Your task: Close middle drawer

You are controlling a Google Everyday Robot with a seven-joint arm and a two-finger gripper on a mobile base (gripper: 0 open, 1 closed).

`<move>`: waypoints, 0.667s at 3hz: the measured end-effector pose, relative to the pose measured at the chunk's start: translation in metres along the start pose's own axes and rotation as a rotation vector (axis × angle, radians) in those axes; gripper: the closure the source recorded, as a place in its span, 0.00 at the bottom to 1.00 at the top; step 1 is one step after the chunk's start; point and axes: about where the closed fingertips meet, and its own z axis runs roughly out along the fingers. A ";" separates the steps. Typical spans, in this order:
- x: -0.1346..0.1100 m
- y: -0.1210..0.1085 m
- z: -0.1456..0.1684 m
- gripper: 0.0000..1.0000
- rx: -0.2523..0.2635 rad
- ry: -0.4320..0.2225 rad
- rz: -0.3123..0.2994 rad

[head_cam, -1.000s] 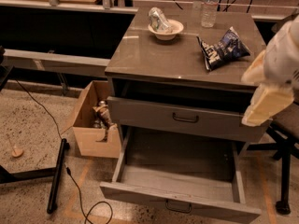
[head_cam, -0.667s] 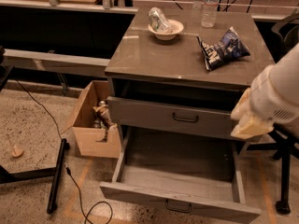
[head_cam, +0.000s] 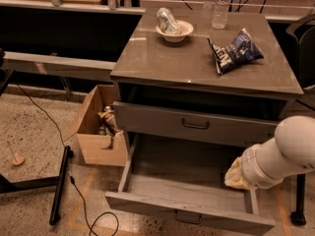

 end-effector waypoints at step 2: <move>0.009 0.001 0.026 1.00 0.006 0.001 0.033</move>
Offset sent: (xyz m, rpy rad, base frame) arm 0.0005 -0.0058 -0.0499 -0.0102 0.0117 -0.0813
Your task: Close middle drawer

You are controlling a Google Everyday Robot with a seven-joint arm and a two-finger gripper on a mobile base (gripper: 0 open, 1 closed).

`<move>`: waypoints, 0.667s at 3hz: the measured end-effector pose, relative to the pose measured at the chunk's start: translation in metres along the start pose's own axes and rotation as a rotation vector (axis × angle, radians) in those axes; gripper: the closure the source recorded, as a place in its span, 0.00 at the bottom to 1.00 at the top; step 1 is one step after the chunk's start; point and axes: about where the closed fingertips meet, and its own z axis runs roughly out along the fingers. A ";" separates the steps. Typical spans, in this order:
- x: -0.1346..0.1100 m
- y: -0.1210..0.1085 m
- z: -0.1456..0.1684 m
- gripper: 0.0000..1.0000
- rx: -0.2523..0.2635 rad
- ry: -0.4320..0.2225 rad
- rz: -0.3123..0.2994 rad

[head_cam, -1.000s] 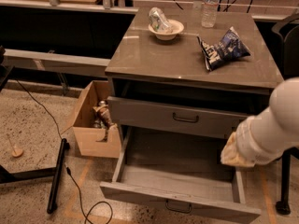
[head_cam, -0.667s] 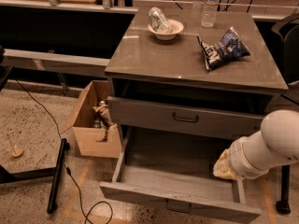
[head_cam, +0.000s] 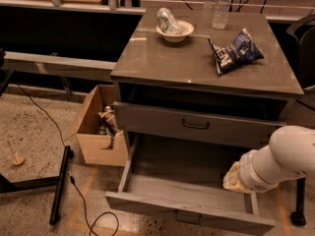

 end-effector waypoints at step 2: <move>0.049 0.037 0.067 1.00 0.045 -0.042 0.099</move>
Offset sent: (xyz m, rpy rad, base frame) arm -0.0411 -0.0362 -0.1277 0.0808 -0.0604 -0.1779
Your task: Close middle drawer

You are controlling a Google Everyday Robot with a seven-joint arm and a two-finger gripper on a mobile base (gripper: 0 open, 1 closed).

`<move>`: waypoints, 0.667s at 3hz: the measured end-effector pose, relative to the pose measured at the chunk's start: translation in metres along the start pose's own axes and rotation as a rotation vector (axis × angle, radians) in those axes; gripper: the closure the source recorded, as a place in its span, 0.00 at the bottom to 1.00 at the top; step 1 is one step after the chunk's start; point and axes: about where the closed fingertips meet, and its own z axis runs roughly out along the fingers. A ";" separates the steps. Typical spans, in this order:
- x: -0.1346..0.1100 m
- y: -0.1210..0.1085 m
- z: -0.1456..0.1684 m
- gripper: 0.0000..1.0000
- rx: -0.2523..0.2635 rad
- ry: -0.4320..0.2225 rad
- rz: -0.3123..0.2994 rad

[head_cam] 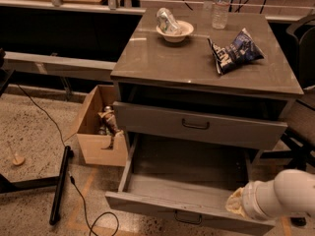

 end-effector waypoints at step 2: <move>0.037 0.027 0.048 1.00 0.041 -0.024 0.062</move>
Offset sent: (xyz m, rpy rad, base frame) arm -0.0359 -0.0117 -0.0977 0.0431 -0.0264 -0.1066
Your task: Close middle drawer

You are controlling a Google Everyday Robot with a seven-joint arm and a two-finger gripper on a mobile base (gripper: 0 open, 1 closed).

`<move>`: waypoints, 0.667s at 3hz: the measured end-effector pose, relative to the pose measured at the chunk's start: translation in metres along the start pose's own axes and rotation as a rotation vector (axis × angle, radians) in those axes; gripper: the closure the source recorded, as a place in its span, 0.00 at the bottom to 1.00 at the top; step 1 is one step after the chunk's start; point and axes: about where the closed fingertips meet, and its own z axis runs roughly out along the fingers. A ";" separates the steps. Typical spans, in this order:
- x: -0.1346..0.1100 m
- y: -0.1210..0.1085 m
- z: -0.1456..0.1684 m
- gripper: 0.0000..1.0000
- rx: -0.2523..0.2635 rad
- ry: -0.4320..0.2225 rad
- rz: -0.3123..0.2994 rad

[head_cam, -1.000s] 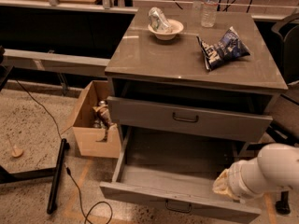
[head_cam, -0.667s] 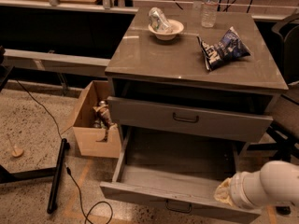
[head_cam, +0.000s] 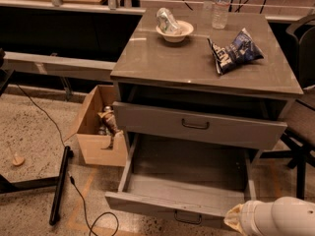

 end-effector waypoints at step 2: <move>0.021 0.028 0.034 1.00 0.029 0.002 0.079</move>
Offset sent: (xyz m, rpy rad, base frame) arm -0.0291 0.0053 -0.0701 0.0107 -0.0104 -0.1492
